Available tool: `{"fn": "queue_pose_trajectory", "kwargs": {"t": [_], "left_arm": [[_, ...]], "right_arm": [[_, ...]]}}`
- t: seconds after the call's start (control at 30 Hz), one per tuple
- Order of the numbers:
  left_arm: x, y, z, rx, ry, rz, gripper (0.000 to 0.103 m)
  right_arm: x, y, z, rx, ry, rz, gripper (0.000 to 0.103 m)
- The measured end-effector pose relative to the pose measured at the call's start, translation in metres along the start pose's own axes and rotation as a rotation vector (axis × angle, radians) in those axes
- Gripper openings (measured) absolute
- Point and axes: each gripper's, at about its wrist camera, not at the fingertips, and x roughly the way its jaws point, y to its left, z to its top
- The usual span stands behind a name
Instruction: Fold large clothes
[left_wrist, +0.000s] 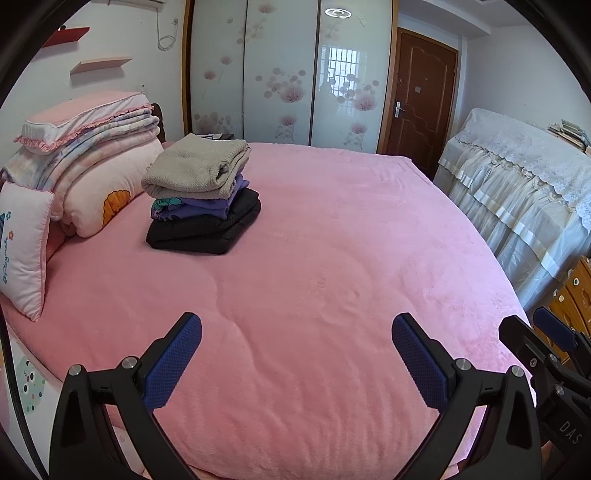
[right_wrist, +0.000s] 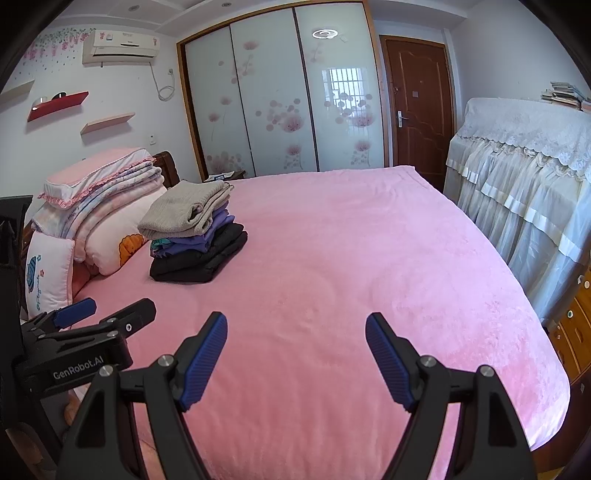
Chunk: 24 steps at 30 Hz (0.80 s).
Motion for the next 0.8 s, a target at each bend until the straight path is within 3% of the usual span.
{"fn": "queue_pose_trajectory", "kwargs": {"t": [0.8], "left_arm": [[-0.004,-0.015,-0.007,0.051,0.019,-0.006,0.102]], "right_arm": [[-0.004,-0.002,-0.011,0.015,-0.012,-0.003,0.078]]}}
